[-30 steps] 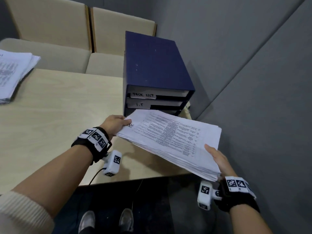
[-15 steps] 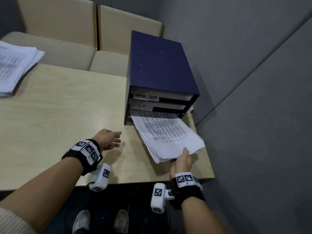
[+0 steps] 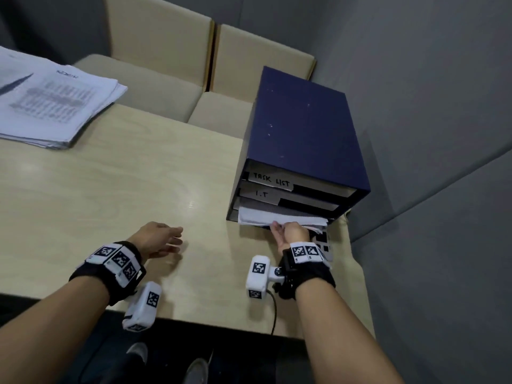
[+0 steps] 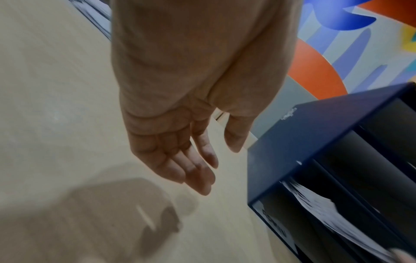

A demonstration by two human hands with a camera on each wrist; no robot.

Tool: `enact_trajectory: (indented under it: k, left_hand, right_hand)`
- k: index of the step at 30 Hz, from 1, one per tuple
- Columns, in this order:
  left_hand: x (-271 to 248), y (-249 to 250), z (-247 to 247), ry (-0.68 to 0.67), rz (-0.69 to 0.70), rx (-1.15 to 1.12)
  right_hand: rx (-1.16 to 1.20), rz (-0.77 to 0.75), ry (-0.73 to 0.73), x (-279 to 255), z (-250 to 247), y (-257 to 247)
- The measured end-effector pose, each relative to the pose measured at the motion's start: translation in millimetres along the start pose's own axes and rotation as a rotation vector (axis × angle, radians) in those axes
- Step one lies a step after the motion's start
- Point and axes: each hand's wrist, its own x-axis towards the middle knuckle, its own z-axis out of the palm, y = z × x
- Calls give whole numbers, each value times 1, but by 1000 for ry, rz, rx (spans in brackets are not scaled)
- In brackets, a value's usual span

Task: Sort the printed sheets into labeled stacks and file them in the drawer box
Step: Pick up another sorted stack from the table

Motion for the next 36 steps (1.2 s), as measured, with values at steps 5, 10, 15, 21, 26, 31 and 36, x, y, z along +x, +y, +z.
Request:
enact_trajectory:
  k: [5,10,15,21,26,31,36]
  left_hand:
    - [6,-14,-35,62,-41,-38]
    - [20,-5,-72,88,-38,-59]
    - [42,22,-118,76,15,-69]
    - [67,47,-216,73,98,-25]
    - [86,45,-327,166,103,125]
    - [117,54,-425,348,153,335]
    - [156,77,-473,561,234,382]
  right_hand:
    - [43,-10,-123,4,33,11]
    - [-68,23,80,1,59,34]
    - [-306,72,-116,-23,114,76]
    - [-390,39,-240,-47,217,97]
    - [-492,36,-259,-62,307,121]
    - [-640,-10,-333,-62,390,141]
    - [-730,-85,-360,-37,472,146]
